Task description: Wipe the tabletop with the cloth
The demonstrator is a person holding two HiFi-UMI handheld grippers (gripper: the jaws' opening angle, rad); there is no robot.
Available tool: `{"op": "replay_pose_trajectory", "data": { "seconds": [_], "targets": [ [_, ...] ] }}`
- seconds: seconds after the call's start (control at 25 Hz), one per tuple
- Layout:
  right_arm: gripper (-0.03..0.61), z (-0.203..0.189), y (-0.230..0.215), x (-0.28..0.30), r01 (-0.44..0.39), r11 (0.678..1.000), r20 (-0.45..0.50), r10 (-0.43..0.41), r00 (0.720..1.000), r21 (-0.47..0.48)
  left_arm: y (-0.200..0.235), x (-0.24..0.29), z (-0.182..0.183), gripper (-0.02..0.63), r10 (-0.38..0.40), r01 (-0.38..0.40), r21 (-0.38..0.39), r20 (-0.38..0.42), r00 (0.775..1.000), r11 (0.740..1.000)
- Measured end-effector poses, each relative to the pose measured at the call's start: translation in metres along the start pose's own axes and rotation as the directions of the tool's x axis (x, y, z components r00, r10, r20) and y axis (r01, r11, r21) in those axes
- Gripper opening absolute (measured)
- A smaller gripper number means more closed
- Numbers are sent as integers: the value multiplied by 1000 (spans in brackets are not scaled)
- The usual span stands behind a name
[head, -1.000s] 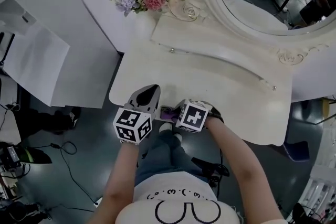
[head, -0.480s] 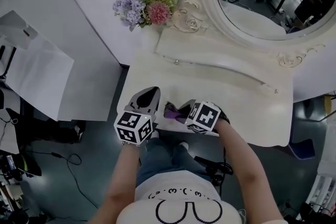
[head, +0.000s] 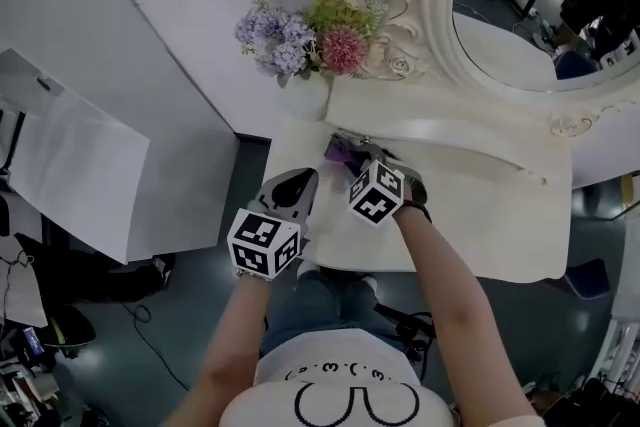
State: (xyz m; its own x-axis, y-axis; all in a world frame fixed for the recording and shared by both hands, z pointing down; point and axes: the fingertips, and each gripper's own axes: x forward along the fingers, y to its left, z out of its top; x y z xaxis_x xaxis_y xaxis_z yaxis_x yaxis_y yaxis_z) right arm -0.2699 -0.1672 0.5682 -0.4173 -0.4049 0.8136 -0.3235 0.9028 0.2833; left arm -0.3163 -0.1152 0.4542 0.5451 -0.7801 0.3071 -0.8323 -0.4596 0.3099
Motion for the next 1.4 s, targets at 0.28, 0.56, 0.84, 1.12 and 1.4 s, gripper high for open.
{"op": "replay_pose_trajectory", "data": {
  "seconds": [0.28,0.56,0.84,1.12,1.4],
  "targets": [
    [75,4,-16,34,119,993,-53,-121,991,-25,30,-3,1,-2,-24,24,8,-19,1000,1000],
    [71,8,-5,33,-65,997,-77,69,995,52,48,-6,-3,-2,-22,22,-8,-18,1000,1000],
    [71,5,63,0,-378,915,-96,392,915,141,51,-10,-5,-2,-11,11,-24,-7,1000,1000],
    [69,-10,164,-46,-627,771,-135,637,759,111,43,-17,-10,-2,-8,8,-39,4,1000,999],
    [69,-18,234,-83,-746,639,-97,768,633,187,41,-30,-13,-2,11,-10,-54,18,1000,999]
  ]
}}
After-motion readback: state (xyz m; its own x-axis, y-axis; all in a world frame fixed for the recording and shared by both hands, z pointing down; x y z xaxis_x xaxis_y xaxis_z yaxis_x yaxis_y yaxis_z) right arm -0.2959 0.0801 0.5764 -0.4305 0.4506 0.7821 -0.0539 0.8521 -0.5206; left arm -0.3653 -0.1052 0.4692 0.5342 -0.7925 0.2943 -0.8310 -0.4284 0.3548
